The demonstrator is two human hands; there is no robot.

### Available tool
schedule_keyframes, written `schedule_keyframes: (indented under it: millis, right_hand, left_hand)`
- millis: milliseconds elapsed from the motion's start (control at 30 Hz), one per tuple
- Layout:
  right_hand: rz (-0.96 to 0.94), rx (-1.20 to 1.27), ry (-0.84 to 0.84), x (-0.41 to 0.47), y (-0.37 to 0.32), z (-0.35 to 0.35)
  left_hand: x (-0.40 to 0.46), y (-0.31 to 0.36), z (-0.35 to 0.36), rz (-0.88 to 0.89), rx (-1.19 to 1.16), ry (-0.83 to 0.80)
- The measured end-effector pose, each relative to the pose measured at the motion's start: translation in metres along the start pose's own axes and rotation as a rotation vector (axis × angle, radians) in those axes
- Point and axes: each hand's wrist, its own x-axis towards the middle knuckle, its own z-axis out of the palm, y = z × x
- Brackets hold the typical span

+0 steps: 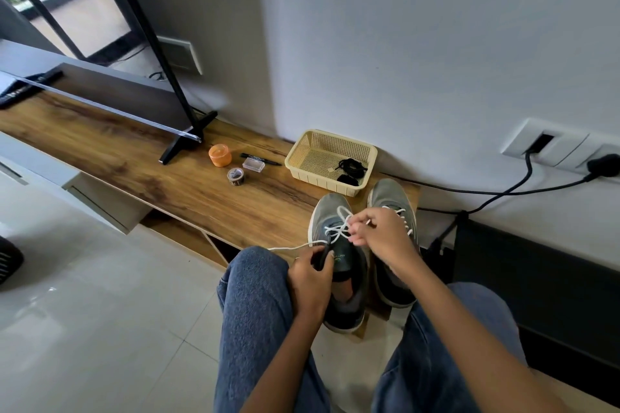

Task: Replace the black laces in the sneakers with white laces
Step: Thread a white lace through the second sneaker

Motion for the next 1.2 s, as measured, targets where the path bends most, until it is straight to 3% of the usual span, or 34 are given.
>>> schedule_keyframes:
  millis: [200,433,633,900,1033,1200]
  right_hand:
    - [0.063,0.081,-0.132,0.001,0.024,0.026]
    - [0.033,-0.136,-0.304,0.011,0.026,0.025]
    - [-0.074,-0.199,-0.152,0.010,0.023,0.031]
    - [-0.141,-0.330,-0.142,0.008,0.021,0.034]
    - [-0.146,-0.280,-0.072,0.007,0.025,0.040]
    - [-0.253,-0.450,-0.008,0.008,0.026,0.052]
  left_hand:
    - [0.003,0.001,-0.005,-0.105,-0.140,-0.018]
    - [0.010,-0.003,-0.004,-0.283,-0.282,-0.010]
    - [0.012,-0.007,-0.003,-0.338,-0.301,-0.014]
    - [0.011,0.000,-0.006,-0.365,-0.343,-0.009]
    - [0.010,0.002,-0.006,-0.367,-0.354,-0.005]
    - [0.009,0.003,-0.006,-0.372,-0.373,-0.004]
